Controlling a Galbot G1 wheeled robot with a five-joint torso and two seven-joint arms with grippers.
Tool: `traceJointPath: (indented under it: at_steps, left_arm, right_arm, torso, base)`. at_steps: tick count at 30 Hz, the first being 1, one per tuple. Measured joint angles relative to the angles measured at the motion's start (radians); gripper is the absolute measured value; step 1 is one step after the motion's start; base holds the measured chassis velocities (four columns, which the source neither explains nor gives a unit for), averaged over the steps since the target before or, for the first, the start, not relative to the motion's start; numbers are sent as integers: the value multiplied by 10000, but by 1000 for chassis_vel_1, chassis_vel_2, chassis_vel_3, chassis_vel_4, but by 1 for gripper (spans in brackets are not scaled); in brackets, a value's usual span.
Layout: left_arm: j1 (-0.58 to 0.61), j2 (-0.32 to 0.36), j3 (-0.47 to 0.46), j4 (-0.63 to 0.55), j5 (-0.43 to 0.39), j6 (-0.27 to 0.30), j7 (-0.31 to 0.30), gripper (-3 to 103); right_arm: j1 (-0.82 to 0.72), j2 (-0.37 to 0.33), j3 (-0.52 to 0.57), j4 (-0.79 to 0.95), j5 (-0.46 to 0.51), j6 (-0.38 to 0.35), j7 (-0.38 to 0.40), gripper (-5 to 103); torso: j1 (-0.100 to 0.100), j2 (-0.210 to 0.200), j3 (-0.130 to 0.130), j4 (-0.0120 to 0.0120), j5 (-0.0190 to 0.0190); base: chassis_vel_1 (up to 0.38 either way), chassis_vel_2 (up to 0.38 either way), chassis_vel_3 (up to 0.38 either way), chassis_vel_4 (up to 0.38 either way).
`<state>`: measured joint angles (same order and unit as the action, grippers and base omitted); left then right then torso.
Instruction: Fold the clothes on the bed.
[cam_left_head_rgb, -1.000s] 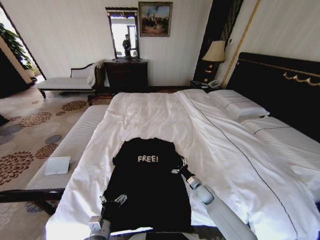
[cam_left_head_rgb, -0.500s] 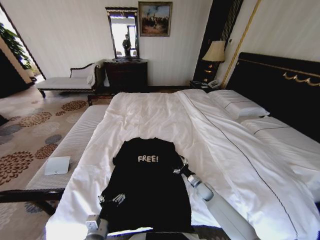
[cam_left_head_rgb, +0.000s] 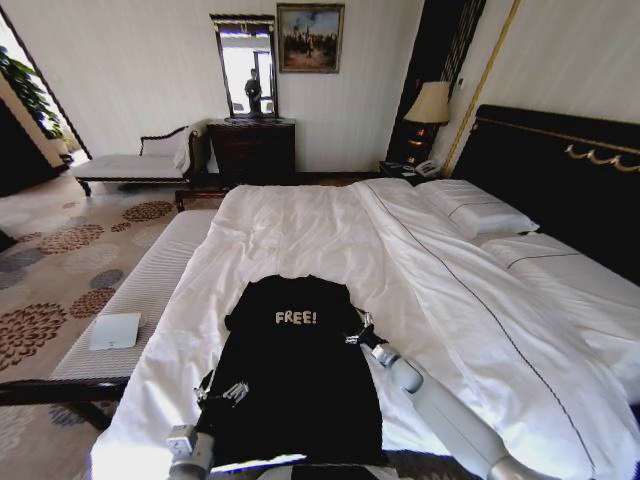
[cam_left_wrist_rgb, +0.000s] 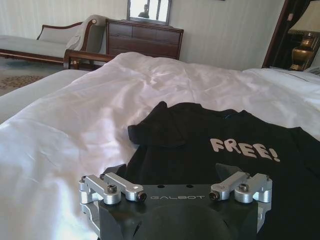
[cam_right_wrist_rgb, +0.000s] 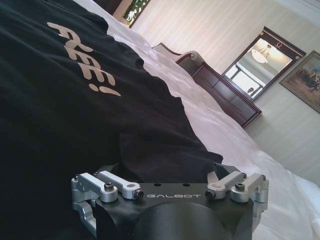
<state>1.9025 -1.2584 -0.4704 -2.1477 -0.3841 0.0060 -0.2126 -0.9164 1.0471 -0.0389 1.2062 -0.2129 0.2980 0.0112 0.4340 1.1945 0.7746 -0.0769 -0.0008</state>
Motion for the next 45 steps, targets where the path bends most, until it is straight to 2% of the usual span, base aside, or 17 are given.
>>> traceJointPath:
  at_steps: [17, 18, 20, 21, 23, 26, 28, 30, 32, 33, 35, 36, 39, 40, 41, 42, 45]
  left_arm:
    - [-83, 50, 7, -18, -380, 128, -38, 100]
    - [-85, 56, -4, -18, -408, 140, -41, 100]
    - [-95, 59, -11, -18, -453, 156, -42, 100]
    - [-104, 59, -11, -16, -474, 162, -42, 100]
    - [-146, 60, -6, 25, -519, 184, -48, 100]
    - [-173, 60, 7, 53, -539, 199, -49, 100]
    - [-191, 58, 15, 70, -584, 220, -50, 100]
    - [-193, 57, 14, 78, -603, 226, -49, 100]
    - [-197, 61, -10, 85, -670, 242, -49, 100]
    - [-202, 65, -19, 87, -701, 250, -52, 100]
    - [-209, 70, -29, 92, -722, 258, -58, 100]
    - [-215, 75, -32, 94, -731, 261, -61, 100]
    - [-239, 93, -37, 95, -750, 273, -76, 100]
    - [-244, 97, -38, 96, -752, 275, -79, 100]
    - [-253, 101, -38, 100, -758, 278, -85, 100]
    - [-258, 105, -39, 104, -763, 280, -88, 100]
    - [-262, 105, -42, 109, -767, 282, -96, 100]
  right_arm:
    - [299, 101, -222, -109, 77, -50, 191, 99]
    - [299, 99, -239, -57, 93, -51, 202, 90]
    - [296, 85, -276, 26, 125, -53, 221, 90]
    - [294, 78, -299, 62, 141, -57, 232, 79]
    - [295, 66, -389, 151, 203, -70, 289, 68]
    - [302, 66, -444, 184, 232, -82, 307, 68]
    - [308, 66, -507, 224, 272, -96, 317, 51]
    - [307, 66, -530, 233, 275, -97, 319, 46]
    - [291, 52, -559, 257, 278, -97, 320, 46]
    - [281, 45, -569, 264, 279, -97, 320, 36]
    - [274, 38, -576, 267, 278, -97, 320, 36]
    - [270, 33, -579, 267, 279, -97, 320, 25]
    - [268, 14, -590, 268, 280, -96, 319, 25]
    - [267, 12, -592, 268, 283, -95, 319, 14]
    - [268, 9, -596, 268, 294, -93, 318, 14]
    - [268, 7, -601, 268, 318, -92, 318, 3]
    - [267, 4, -616, 268, 343, -89, 315, 1]
  torso:
    - [0, 0, 0, 1, 1]
    - [0, 0, 0, 1, 2]
    - [0, -1, 0, 1, 1]
    - [0, -1, 0, 2, 2]
    - [0, -1, 0, 1, 0]
    - [0, 0, 0, 1, 0]
    - [0, 0, 0, 1, 1]
    - [0, -1, 0, 1, 1]
    - [0, 0, 0, 1, 1]
    - [0, 0, 0, 1, 1]
    - [0, 0, 0, 1, 1]
    - [-1, 0, 0, 1, 1]
    - [0, 0, 0, 1, 1]
    - [0, 0, 0, 1, 1]
    - [0, -1, 0, 0, 1]
    - [0, 0, 0, 1, 1]
    - [0, -1, 0, 1, 1]
  base:
    - [0, 0, 0, 0]
    - [0, 0, 0, 0]
    - [0, 0, 0, 0]
    - [0, 0, 0, 0]
    - [0, 0, 0, 0]
    - [0, 0, 0, 0]
    - [0, 0, 0, 0]
    - [0, 0, 0, 0]
    - [0, 0, 0, 0]
    - [0, 0, 0, 0]
    - [0, 0, 0, 0]
    - [0, 0, 0, 0]
    - [0, 0, 0, 0]
    - [0, 0, 0, 0]
    - [0, 0, 0, 0]
    - [0, 0, 0, 0]
    - [0, 0, 0, 0]
